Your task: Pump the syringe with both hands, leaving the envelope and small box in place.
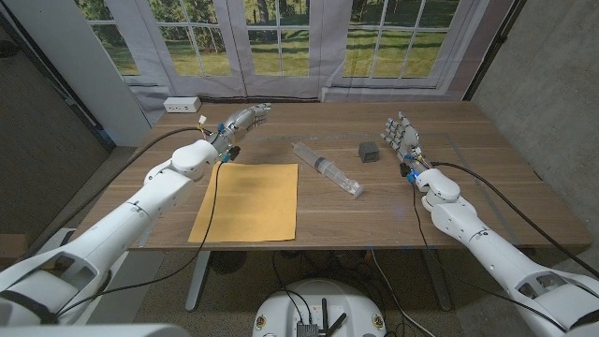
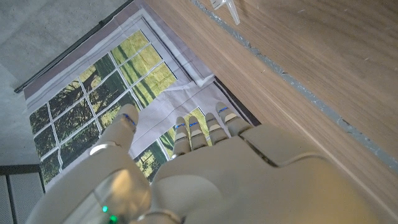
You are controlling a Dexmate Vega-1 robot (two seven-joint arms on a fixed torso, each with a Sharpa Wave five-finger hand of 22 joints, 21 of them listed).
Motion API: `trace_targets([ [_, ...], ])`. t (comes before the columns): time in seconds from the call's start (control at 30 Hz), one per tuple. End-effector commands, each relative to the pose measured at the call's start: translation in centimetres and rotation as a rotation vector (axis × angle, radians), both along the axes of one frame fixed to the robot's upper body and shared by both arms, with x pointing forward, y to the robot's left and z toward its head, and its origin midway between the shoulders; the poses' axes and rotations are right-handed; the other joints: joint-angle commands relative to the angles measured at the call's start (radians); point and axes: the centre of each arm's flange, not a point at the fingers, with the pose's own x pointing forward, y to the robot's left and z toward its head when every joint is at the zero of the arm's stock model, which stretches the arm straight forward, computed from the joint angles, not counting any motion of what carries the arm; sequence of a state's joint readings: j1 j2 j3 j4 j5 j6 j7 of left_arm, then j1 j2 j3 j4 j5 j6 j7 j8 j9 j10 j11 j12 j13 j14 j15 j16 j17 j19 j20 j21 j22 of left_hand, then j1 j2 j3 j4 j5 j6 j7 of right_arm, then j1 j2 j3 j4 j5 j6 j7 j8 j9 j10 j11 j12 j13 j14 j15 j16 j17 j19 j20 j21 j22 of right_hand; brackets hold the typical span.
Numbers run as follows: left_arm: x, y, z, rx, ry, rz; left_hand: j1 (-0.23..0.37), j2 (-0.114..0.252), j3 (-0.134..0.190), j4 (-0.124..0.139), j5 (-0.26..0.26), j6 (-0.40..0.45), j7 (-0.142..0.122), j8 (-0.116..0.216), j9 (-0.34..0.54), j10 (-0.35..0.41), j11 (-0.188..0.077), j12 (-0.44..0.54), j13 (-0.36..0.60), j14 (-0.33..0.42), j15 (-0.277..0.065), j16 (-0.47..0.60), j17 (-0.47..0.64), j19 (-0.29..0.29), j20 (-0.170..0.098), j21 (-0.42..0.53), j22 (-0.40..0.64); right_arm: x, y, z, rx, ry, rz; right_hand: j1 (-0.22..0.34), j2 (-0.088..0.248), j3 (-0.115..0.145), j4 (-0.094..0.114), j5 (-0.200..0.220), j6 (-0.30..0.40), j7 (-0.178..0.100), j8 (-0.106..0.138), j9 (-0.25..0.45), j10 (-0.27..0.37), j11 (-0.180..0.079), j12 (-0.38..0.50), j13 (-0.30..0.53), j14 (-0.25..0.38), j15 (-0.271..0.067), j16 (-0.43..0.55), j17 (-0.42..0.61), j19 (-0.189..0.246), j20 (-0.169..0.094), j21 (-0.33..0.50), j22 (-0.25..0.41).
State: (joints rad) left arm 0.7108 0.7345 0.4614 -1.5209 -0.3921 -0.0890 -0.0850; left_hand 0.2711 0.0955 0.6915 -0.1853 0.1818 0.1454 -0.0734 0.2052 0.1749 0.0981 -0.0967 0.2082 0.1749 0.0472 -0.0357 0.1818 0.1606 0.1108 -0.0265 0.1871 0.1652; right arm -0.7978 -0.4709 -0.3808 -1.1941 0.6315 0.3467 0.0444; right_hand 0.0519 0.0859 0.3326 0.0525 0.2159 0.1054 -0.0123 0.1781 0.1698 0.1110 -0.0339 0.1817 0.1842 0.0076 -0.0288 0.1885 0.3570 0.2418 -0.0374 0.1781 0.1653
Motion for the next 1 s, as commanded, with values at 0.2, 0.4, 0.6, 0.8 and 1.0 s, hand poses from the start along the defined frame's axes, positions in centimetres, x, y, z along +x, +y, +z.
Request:
trace_targets([
  [0.2,-0.9,-1.1,4.5,0.366,-0.074,0.048,0.047,-0.021,0.003,-0.011,0.005,0.038,-0.024,0.014,0.003,0.030,-0.009,0.008,0.004,0.020,-0.078,0.002,0.006,0.016,-0.005,0.003,0.002,-0.1,0.6,-0.1,0.021,-0.011,-0.023,0.009,0.017,0.009,-0.007,0.006,0.000,-0.008,0.005,0.005,0.001,-0.003,0.006,0.002,-0.001,-0.021,0.005,-0.002,-0.003,-0.014,0.008,0.002],
  [0.4,-1.3,-2.1,5.5,0.488,-0.101,0.044,0.077,-0.037,0.006,-0.013,0.008,0.052,-0.031,0.016,0.003,0.049,-0.025,0.010,0.005,0.036,-0.089,0.004,0.006,0.020,-0.005,0.001,0.002,-0.1,0.9,-0.3,0.027,-0.011,-0.021,0.010,0.017,0.010,-0.008,0.006,0.000,-0.009,0.005,0.005,-0.002,-0.003,0.005,0.002,-0.003,-0.019,0.005,-0.004,-0.003,-0.012,0.008,0.002],
  [0.6,-1.8,-3.3,6.5,0.659,-0.122,0.075,0.107,-0.059,0.007,-0.014,0.011,0.058,-0.043,0.016,0.004,0.060,-0.033,0.008,0.005,0.044,-0.093,0.002,0.006,0.007,-0.009,-0.005,0.002,-0.3,0.8,-0.5,0.039,-0.013,-0.024,0.009,0.018,0.012,-0.008,0.005,-0.002,-0.009,0.005,0.005,-0.006,-0.003,0.004,0.002,-0.003,-0.016,0.005,-0.007,-0.002,-0.011,0.008,0.002],
  [0.8,-2.6,-4.7,7.5,0.803,-0.163,0.092,0.136,-0.080,0.008,-0.013,0.013,0.067,-0.051,0.018,0.004,0.064,-0.038,0.004,0.006,0.048,-0.095,0.000,0.006,-0.016,-0.007,-0.011,0.001,-0.4,0.8,-0.6,0.041,-0.011,-0.027,0.009,0.018,0.013,-0.009,0.005,-0.003,-0.012,0.005,0.005,-0.010,-0.004,0.003,0.002,-0.004,-0.017,0.006,-0.010,-0.002,-0.008,0.008,0.002],
  [1.0,-2.6,-5.8,8.3,0.901,-0.194,0.096,0.167,-0.100,0.010,-0.012,0.015,0.075,-0.053,0.019,0.005,0.059,-0.037,-0.003,0.006,0.048,-0.095,-0.002,0.007,-0.028,-0.002,-0.011,0.001,-0.3,0.8,-0.7,0.037,-0.003,-0.025,0.008,0.018,0.013,-0.009,0.005,-0.006,-0.014,0.004,0.005,-0.012,-0.004,0.003,0.002,-0.005,-0.018,0.006,-0.012,-0.003,-0.007,0.008,0.002],
])
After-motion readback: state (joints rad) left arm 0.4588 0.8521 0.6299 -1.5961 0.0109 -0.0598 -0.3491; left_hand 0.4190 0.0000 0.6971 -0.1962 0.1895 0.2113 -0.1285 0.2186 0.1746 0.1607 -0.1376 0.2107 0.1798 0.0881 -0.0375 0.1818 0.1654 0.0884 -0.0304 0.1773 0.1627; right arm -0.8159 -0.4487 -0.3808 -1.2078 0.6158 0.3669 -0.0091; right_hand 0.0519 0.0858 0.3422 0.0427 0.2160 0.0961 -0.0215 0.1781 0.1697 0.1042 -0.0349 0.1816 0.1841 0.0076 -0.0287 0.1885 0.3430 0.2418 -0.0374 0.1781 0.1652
